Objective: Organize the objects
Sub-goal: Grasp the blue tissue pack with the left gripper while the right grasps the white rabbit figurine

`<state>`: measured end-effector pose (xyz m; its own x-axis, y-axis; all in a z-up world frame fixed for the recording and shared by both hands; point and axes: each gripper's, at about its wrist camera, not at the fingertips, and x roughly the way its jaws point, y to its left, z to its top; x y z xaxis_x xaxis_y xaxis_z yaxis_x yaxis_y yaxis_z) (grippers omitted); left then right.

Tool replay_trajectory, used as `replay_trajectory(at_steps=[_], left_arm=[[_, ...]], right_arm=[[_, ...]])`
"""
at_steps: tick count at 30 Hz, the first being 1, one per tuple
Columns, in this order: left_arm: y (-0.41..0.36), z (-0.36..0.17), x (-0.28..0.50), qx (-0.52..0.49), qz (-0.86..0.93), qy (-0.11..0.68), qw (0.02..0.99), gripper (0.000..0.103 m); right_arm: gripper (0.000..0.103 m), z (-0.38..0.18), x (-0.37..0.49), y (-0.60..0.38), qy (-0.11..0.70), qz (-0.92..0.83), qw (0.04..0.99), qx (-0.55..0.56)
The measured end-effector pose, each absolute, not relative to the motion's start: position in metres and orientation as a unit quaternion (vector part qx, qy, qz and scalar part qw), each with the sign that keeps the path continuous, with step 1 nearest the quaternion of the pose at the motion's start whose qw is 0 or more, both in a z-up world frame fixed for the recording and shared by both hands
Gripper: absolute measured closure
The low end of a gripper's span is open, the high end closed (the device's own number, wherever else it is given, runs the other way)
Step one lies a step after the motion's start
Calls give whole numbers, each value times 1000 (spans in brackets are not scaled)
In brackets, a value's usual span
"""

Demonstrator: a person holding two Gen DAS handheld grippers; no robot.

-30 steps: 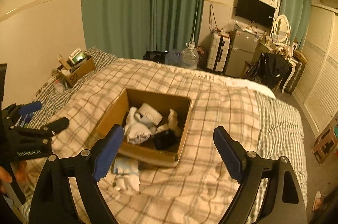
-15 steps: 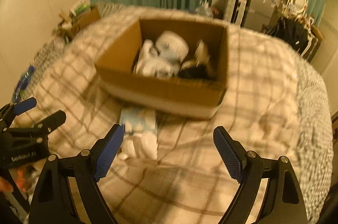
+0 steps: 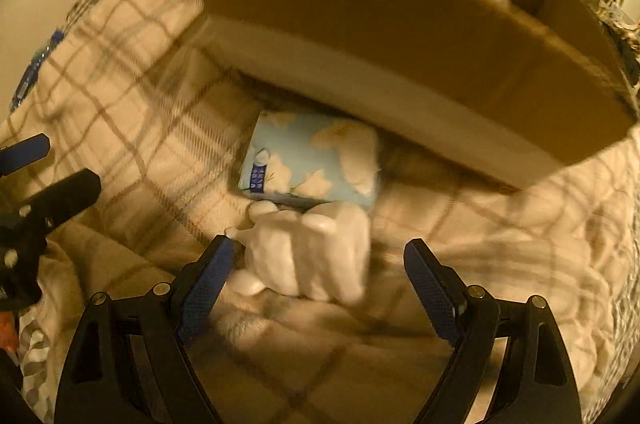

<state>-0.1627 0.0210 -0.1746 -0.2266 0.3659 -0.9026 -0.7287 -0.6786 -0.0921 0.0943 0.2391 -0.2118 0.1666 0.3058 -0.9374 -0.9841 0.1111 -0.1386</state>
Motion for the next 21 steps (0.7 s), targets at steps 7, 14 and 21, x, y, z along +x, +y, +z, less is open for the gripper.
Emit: replay_trajectory(at_steps=[7, 14, 21], left_arm=[[31, -176, -158, -505, 760, 204, 355, 0], [64, -155, -140, -474, 759, 230, 382, 0], [115, -153, -111, -470, 736, 232, 429, 0]], right_arm=[[33, -217, 100, 235, 406, 511, 627, -426], [33, -156, 131, 196, 376, 507, 692, -349], [33, -144, 176, 186, 377, 470, 719, -348]])
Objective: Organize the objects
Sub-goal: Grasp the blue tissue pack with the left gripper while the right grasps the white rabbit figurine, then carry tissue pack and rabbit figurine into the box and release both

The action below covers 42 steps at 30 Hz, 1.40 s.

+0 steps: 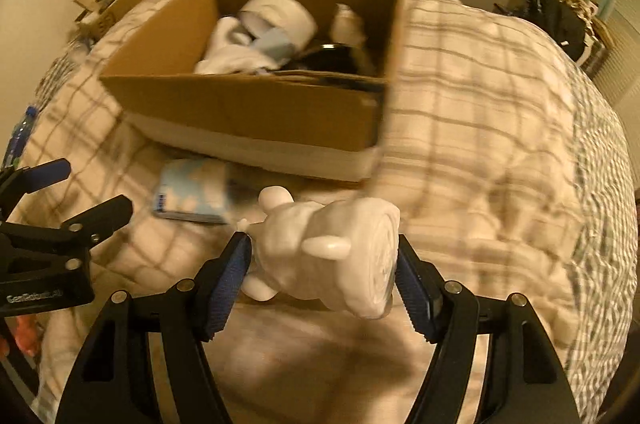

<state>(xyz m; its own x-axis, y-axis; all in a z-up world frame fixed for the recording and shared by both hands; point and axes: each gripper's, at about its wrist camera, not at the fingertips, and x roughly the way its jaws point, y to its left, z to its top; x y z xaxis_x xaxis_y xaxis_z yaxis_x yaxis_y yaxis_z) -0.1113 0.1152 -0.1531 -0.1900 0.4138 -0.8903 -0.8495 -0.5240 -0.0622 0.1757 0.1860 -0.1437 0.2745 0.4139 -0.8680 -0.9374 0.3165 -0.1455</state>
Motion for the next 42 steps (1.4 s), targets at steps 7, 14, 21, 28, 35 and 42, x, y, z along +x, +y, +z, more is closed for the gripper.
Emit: replay_trajectory(at_steps=[7, 14, 21, 28, 35, 42], left_arm=[[160, -180, -97, -486, 705, 255, 449, 0], [176, -206, -105, -506, 691, 265, 443, 2], [166, -199, -106, -513, 679, 250, 461, 22], [137, -161, -99, -493, 692, 237, 471, 22], [101, -123, -84, -475, 707, 218, 475, 22], [71, -81, -72, -444, 727, 205, 482, 22]], right_arm=[[33, -147, 195, 187, 378, 460, 726, -345], [33, -155, 198, 189, 387, 460, 722, -342], [33, -148, 191, 185, 379, 466, 724, -340], [33, -120, 176, 172, 367, 478, 730, -322], [33, -77, 147, 155, 330, 493, 742, -312], [33, -38, 119, 135, 292, 506, 753, -302]])
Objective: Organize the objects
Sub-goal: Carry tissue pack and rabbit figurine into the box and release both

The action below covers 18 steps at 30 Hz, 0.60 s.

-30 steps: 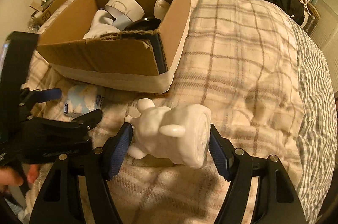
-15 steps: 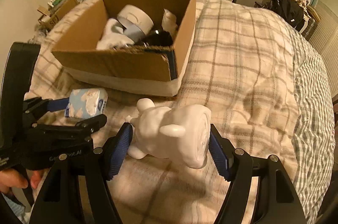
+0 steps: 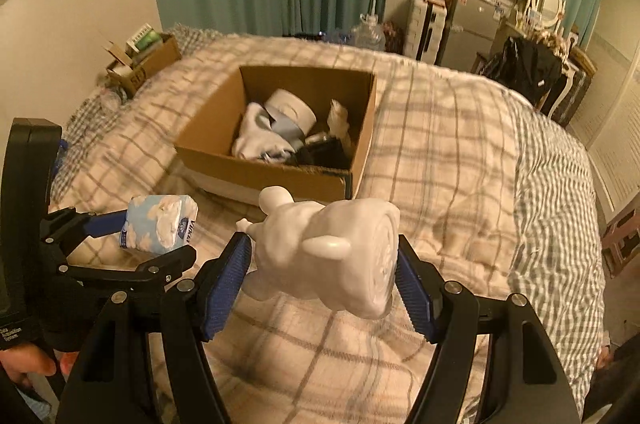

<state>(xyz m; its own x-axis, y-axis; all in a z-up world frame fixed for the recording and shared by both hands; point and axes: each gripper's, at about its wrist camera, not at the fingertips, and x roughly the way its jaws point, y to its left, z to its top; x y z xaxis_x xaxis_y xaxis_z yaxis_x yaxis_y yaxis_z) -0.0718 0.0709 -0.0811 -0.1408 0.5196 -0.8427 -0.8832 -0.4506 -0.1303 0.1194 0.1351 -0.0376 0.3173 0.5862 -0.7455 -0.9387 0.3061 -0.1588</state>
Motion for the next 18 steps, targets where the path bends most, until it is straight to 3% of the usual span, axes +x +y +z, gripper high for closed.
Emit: replay_trajectory(at_steps=[18], left_arm=[[84, 4, -93, -343, 773, 183, 501, 22]], right_arm=[[33, 20, 110, 154, 244, 536, 759, -278]])
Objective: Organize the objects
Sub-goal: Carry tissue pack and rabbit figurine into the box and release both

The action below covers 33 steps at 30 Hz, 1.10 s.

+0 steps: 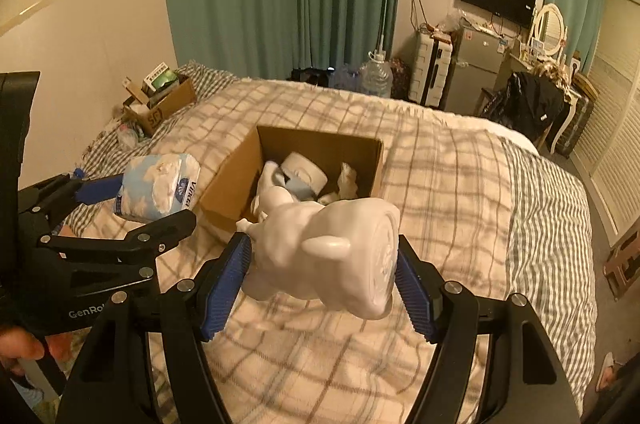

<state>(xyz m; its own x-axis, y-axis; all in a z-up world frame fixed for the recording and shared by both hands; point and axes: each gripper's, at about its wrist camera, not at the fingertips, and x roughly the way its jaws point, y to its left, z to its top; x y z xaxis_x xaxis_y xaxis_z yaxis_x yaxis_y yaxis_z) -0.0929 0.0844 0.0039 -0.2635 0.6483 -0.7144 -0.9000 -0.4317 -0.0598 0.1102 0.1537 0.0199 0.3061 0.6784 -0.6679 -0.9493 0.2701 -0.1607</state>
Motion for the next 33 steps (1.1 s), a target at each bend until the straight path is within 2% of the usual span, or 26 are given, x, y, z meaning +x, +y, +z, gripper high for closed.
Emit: replay_trajectory(at_steps=[8, 15, 33], left_arm=[[121, 11, -123, -334, 780, 185, 496, 22], [165, -6, -155, -335, 778, 197, 495, 22], [228, -97, -180, -379, 736, 219, 516, 22]], right_arm=[[33, 40, 127, 197, 223, 545, 759, -278], [33, 35, 157, 250, 229, 551, 754, -276], [33, -49, 213, 346, 284, 531, 741, -297]])
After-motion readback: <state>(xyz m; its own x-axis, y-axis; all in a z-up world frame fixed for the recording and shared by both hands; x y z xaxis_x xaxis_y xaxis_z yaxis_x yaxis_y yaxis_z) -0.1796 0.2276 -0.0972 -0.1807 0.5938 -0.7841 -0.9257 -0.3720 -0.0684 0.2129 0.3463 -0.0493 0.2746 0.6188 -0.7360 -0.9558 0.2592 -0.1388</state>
